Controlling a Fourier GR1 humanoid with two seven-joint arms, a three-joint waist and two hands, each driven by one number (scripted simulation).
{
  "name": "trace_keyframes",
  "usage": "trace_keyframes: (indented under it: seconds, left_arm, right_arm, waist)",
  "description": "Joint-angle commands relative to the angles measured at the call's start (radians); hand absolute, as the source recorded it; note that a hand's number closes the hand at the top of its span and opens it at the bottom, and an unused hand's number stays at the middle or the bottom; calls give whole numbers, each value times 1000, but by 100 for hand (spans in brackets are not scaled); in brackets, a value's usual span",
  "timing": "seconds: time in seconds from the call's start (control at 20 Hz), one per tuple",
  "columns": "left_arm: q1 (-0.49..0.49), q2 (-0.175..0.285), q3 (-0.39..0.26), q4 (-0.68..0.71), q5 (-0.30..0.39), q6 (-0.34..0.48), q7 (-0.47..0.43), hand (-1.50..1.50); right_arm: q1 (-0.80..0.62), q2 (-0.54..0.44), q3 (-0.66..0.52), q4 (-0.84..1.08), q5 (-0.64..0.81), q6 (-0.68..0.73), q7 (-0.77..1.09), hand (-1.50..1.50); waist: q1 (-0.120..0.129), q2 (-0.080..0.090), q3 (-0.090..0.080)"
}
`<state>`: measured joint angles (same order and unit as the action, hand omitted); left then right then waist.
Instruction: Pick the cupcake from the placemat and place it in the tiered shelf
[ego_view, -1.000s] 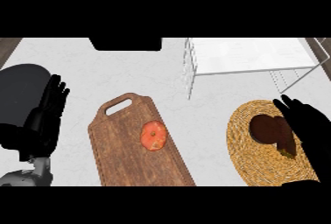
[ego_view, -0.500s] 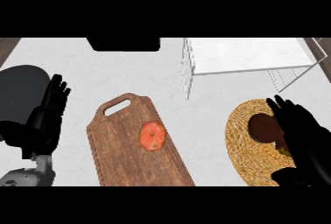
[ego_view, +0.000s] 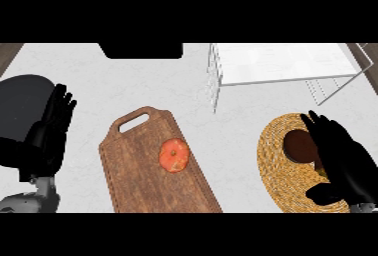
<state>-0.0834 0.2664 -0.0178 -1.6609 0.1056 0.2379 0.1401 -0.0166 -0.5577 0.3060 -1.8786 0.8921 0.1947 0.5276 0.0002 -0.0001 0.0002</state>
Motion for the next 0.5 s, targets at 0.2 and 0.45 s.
trace_keyframes:
  seconds: [0.2,0.45]
  left_arm:
    - [21,-37,21,-13,-35,-41,-22,0]
    - [21,-51,14,-83,-74,-16,71,0]
  right_arm:
    - [-47,77,-92,115,38,12,-140,-150]
    - [-32,170,-36,157,136,-60,-153,-150]
  waist:
    - [0,0,0]
    - [1,0,0]
